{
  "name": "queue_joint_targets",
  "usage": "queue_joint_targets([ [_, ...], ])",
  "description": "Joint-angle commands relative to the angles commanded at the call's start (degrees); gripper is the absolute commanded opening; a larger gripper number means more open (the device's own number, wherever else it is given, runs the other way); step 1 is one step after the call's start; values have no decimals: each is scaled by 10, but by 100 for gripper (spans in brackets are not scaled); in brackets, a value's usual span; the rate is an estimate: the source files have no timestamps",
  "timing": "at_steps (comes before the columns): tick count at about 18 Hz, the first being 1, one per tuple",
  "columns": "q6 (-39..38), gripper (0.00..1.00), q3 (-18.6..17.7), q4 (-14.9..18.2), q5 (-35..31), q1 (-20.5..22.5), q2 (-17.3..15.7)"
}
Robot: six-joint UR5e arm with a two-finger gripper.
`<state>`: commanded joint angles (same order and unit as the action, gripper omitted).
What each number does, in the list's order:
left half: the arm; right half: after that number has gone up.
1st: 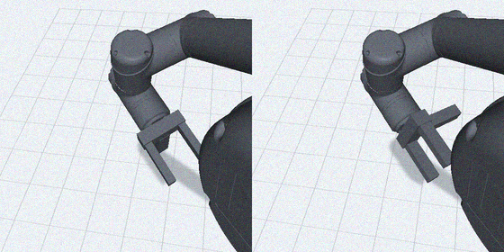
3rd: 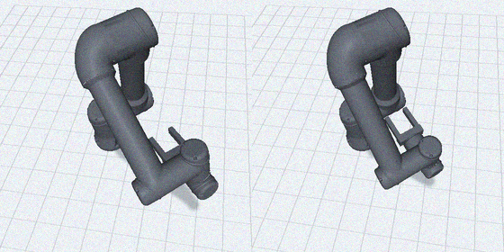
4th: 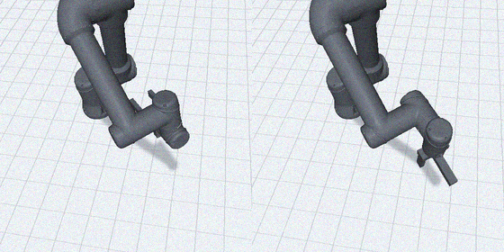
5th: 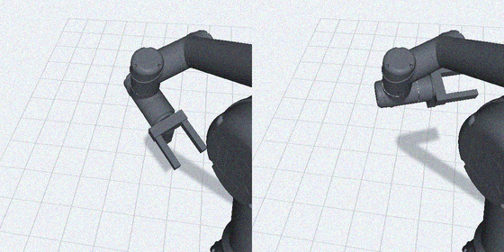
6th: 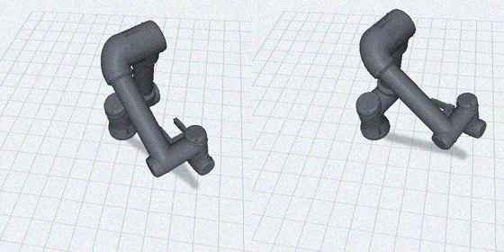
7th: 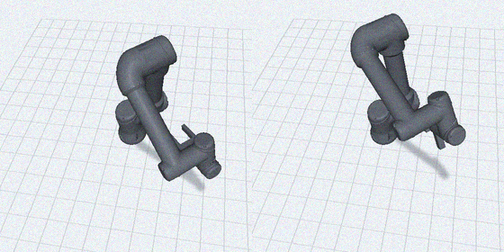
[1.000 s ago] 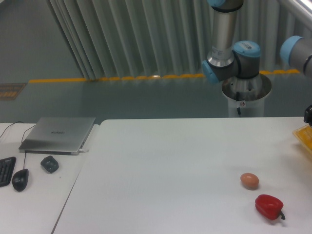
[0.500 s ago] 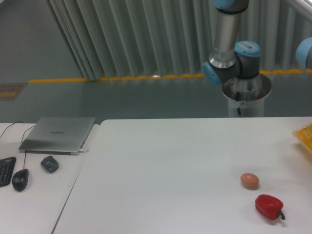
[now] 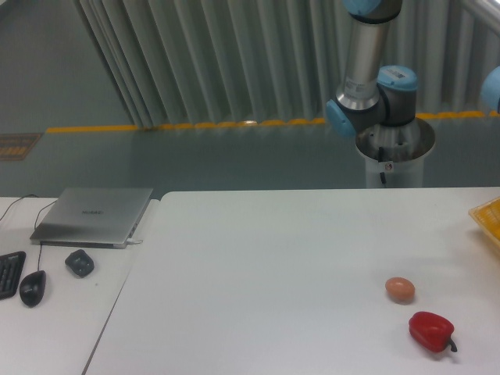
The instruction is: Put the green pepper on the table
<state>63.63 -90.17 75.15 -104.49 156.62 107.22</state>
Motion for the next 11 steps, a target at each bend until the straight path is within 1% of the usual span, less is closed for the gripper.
queue_joint_targets([
  [4, 34, 100, -1, -1, -13, 11, 7],
  [5, 42, 100, -1, -2, -22, 11, 14],
  [8, 42, 100, -2, -2, -31, 11, 21],
  [11, 42, 100, -15, -3, -31, 13, 26],
])
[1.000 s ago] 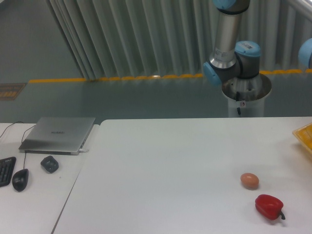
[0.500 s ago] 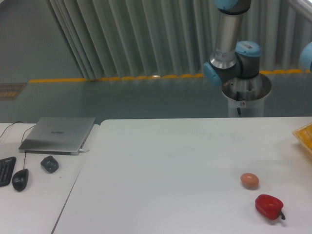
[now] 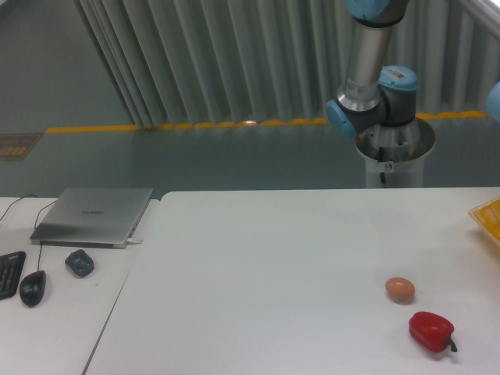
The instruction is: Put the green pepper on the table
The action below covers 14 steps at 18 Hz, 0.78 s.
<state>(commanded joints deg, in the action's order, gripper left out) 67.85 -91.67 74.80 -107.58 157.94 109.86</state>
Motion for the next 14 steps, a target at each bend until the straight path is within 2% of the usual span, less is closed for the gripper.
queue_joint_targets([
  [3, -3, 100, -16, -2, -5, 0, 5],
  [14, 7, 100, -34, 5, -11, 20, -1],
])
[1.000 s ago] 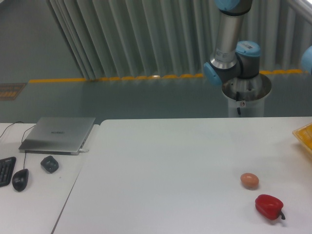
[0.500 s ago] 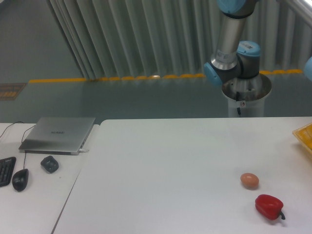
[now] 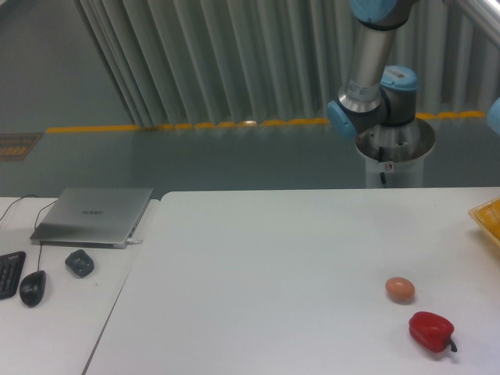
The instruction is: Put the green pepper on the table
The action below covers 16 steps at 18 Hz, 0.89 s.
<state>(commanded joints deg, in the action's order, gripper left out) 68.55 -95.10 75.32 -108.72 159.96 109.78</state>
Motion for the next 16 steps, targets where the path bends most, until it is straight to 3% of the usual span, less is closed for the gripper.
queue_joint_targets([
  [14, -2, 100, -11, -2, -3, 4, 3],
  [16, 0, 90, -11, -2, -11, 4, 4],
])
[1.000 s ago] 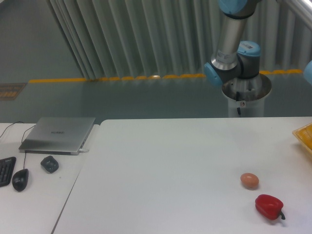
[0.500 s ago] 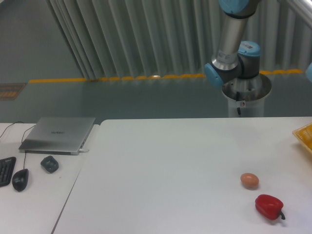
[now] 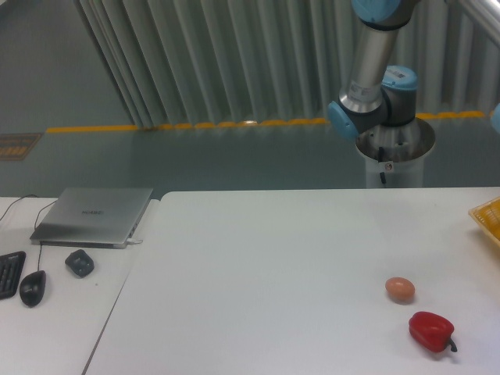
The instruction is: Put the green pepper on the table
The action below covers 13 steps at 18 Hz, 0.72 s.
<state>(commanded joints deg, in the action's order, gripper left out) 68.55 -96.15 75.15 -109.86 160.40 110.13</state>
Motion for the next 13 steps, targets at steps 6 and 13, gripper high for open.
queue_joint_targets([
  [6, 23, 52, 11, 16, -11, 2, -1],
  [13, 26, 39, 68, 78, -4, 2, -13],
])
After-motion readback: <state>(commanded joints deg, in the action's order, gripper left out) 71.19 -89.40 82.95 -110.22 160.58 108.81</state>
